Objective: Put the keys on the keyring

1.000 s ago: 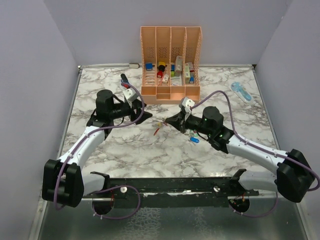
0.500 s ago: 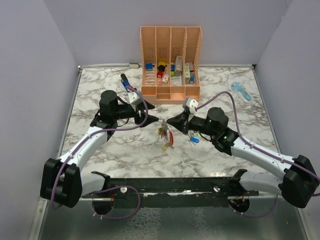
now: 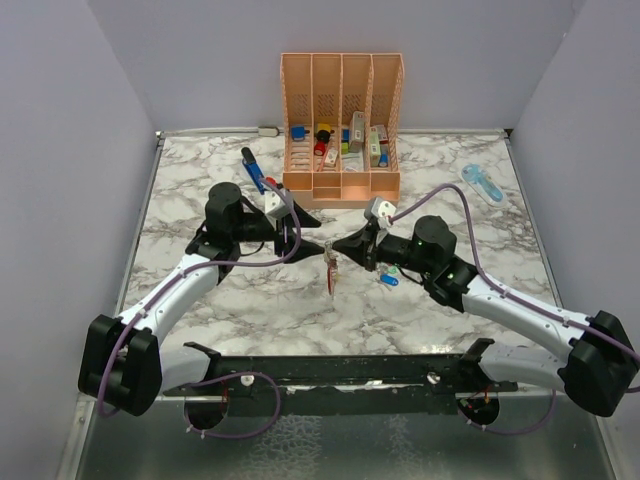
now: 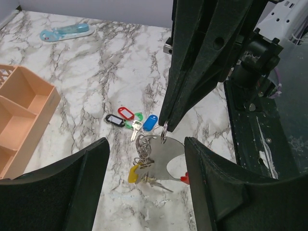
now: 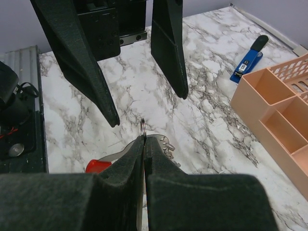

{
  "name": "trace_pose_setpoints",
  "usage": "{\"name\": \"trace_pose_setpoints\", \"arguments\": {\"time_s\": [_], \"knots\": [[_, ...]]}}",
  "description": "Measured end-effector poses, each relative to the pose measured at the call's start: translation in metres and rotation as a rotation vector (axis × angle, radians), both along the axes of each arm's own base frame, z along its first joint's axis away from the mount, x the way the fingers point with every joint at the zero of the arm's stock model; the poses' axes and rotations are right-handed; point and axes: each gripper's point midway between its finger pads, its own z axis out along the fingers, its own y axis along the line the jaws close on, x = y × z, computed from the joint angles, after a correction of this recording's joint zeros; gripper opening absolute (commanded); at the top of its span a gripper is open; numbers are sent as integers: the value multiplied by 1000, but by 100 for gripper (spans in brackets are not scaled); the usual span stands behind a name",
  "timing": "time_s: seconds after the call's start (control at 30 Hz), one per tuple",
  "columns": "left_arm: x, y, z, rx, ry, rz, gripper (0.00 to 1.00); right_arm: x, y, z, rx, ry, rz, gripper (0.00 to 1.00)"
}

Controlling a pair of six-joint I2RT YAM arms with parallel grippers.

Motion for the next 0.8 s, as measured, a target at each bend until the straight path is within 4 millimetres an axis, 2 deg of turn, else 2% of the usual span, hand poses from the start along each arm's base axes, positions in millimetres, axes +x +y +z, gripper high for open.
{"name": "trace_pose_setpoints", "arguments": {"time_s": [0.13, 0.47, 0.7, 0.8], "knots": [[-5, -4, 3, -7, -15, -24, 63, -1, 2, -3, -3, 9, 5, 1], [-16, -13, 9, -26, -53, -81, 47, -3, 5, -6, -7, 26, 11, 1], [-20, -14, 3, -11, -75, -106, 43, -4, 5, -5, -4, 22, 8, 1], [-20, -13, -2, 2, -87, -108, 38, -4, 5, -3, -2, 19, 9, 1]]}}
